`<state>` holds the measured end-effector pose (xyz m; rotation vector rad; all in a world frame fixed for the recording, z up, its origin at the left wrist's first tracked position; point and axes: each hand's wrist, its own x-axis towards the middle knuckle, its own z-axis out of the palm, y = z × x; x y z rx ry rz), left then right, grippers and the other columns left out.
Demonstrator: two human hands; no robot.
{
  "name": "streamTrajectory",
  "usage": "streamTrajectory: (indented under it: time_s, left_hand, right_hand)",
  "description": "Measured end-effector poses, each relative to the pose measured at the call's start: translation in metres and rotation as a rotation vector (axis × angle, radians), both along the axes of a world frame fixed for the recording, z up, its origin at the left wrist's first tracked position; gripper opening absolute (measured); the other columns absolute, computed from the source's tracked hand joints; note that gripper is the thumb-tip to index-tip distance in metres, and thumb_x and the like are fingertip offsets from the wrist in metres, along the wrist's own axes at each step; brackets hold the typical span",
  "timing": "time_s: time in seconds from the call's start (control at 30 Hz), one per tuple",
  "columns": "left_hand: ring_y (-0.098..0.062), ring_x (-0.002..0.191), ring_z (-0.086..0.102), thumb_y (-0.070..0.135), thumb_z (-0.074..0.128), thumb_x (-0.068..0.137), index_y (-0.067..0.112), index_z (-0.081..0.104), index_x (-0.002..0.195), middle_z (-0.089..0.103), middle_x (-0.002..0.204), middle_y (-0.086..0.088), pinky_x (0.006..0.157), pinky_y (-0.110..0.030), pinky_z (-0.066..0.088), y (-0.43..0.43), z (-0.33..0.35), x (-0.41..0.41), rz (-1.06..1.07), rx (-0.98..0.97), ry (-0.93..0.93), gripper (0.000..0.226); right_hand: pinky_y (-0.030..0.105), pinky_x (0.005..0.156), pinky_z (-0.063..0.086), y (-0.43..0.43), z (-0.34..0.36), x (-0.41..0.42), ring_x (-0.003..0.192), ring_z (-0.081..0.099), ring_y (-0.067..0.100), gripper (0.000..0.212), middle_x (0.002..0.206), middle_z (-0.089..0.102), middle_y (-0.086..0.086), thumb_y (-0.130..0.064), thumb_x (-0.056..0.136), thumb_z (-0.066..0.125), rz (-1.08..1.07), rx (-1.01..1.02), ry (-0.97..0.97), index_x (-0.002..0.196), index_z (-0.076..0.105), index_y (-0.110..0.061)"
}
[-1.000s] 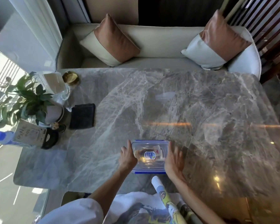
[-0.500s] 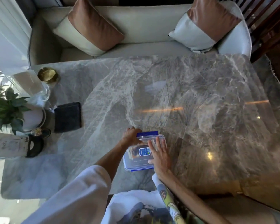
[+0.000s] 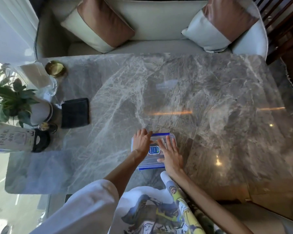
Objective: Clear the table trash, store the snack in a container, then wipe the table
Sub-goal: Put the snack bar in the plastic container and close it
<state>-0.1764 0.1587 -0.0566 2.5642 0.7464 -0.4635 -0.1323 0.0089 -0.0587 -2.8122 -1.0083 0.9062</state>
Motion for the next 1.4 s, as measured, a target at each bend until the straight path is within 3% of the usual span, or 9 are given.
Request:
streamTrajectory:
  time_s: [0.23,0.37,0.47,0.63,0.77,0.93,1.07,1.17,1.4]
  left_hand:
    - [-0.033,0.131,0.051,0.023,0.067,0.086,0.013,0.053,0.137,0.056,0.138,-0.011,0.109,-0.045,0.043,-0.037,0.0,-0.08,-0.11,0.093,-0.309,0.054]
    - [-0.029,0.152,0.007,0.039,0.05,0.096,0.018,0.014,0.155,0.007,0.163,-0.005,0.124,-0.042,0.004,-0.038,-0.015,-0.12,-0.215,0.002,-0.114,0.073]
    - [-0.029,0.15,-0.017,0.055,0.047,0.092,0.016,-0.012,0.153,-0.024,0.157,-0.005,0.123,-0.042,-0.01,-0.039,-0.022,-0.127,-0.324,0.057,0.009,0.094]
    - [-0.033,0.145,-0.023,0.055,0.058,0.085,0.009,-0.013,0.152,-0.026,0.156,-0.012,0.123,-0.049,-0.006,-0.047,-0.022,-0.124,-0.337,0.158,0.049,0.109]
    - [-0.033,0.146,-0.021,0.051,0.053,0.09,0.01,-0.009,0.154,-0.02,0.159,-0.014,0.124,-0.05,-0.005,-0.048,-0.019,-0.121,-0.334,0.18,0.081,0.099]
    - [-0.033,0.152,-0.001,0.039,0.046,0.097,0.015,0.006,0.155,0.0,0.164,-0.013,0.125,-0.048,0.004,-0.043,-0.015,-0.117,-0.312,0.154,0.045,0.075]
    - [-0.031,0.152,0.0,0.04,0.046,0.097,0.017,0.005,0.155,0.0,0.164,-0.011,0.124,-0.046,0.004,-0.041,-0.015,-0.118,-0.314,0.15,0.043,0.074]
    - [-0.03,0.152,0.0,0.041,0.047,0.097,0.018,0.005,0.155,0.001,0.164,-0.01,0.125,-0.046,0.005,-0.04,-0.016,-0.119,-0.311,0.153,0.023,0.075]
    - [-0.032,0.152,0.008,0.037,0.049,0.096,0.019,0.009,0.154,0.009,0.164,-0.011,0.124,-0.046,0.009,-0.044,-0.02,-0.116,-0.28,0.178,0.009,0.073]
  right_hand:
    - [0.037,0.124,0.014,-0.03,-0.003,-0.017,0.151,0.005,0.018,0.094,0.164,0.003,0.005,-0.011,0.085,0.071,-0.57,0.604,0.383,0.155,0.009,-0.018]
    - [0.041,0.112,0.031,-0.052,-0.006,-0.035,0.138,0.039,0.022,0.078,0.149,0.042,0.002,-0.027,0.083,0.074,-1.198,0.522,0.845,0.147,0.03,-0.022]
    - [0.038,0.104,0.041,-0.052,-0.007,-0.037,0.127,0.052,0.024,0.041,0.126,0.06,0.004,-0.018,0.085,0.071,-1.259,0.531,0.925,0.121,0.053,-0.014]
    - [0.029,0.07,0.055,-0.046,0.003,-0.036,0.077,0.062,0.018,0.026,0.093,0.064,0.011,-0.017,0.084,0.073,-1.415,0.467,0.979,0.101,0.054,-0.01]
    - [0.028,0.066,0.051,-0.042,0.006,-0.034,0.073,0.059,0.018,0.019,0.082,0.062,0.009,-0.016,0.089,0.066,-1.451,0.403,1.027,0.101,0.06,-0.003]
    - [0.034,0.081,0.052,-0.047,0.014,-0.038,0.095,0.065,0.025,0.057,0.121,0.064,0.017,-0.02,0.093,0.061,-1.189,0.353,0.698,0.142,0.036,-0.003]
    - [0.038,0.115,0.029,-0.062,0.007,-0.041,0.149,0.017,0.025,0.097,0.162,0.015,0.005,-0.037,0.081,0.072,-0.172,0.29,-0.046,0.155,0.011,-0.025]
    - [0.044,0.124,0.005,-0.057,-0.002,-0.034,0.152,-0.007,0.026,0.096,0.162,-0.008,-0.001,-0.051,0.082,0.064,0.248,0.083,-0.132,0.154,0.004,-0.032]
    - [0.05,0.109,0.041,-0.049,-0.004,-0.032,0.134,0.048,0.034,0.086,0.143,0.052,0.01,-0.027,0.059,0.089,0.211,0.209,-0.225,0.137,0.054,-0.02]
